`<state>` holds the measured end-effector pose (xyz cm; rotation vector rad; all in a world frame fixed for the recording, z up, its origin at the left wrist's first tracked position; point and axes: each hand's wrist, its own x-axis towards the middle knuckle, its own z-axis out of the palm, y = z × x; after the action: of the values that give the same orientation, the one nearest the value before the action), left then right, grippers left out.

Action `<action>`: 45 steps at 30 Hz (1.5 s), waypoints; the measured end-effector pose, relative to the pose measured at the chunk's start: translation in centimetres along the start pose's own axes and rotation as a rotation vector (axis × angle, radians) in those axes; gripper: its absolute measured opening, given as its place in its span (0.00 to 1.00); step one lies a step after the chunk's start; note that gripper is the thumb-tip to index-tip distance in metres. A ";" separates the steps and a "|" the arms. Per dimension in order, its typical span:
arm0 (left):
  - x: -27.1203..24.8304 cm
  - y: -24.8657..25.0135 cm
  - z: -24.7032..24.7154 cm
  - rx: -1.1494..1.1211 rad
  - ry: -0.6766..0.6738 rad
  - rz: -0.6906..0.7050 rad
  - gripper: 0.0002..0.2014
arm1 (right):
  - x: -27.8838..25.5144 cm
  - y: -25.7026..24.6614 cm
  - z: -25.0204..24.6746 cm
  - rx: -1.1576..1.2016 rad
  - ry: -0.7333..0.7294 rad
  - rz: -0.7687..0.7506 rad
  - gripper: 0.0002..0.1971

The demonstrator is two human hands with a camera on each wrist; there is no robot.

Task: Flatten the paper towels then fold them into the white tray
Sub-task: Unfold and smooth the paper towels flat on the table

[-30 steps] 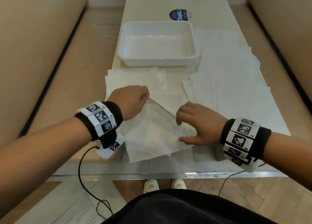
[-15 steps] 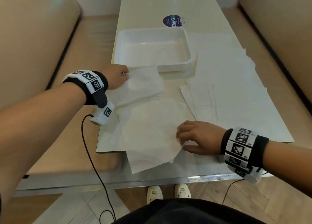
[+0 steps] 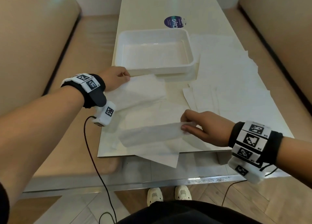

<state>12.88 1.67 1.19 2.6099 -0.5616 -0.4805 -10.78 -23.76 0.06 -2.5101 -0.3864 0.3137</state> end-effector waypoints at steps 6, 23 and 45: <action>0.2 -0.6 -0.3 0.089 0.007 0.045 0.09 | 1.1 0.8 0.6 -0.035 -0.037 0.088 0.10; -7.2 2.6 0.3 0.229 0.143 0.388 0.13 | 5.9 1.4 0.4 -0.201 0.108 0.229 0.12; -12.5 4.0 12.0 0.527 -0.389 0.156 0.32 | 6.2 -1.8 6.0 -0.510 -0.319 0.098 0.33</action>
<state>-4.00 0.06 -4.19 2.9349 -1.1439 -0.9011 -7.23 -17.16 -4.59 -2.9880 -0.5222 0.7409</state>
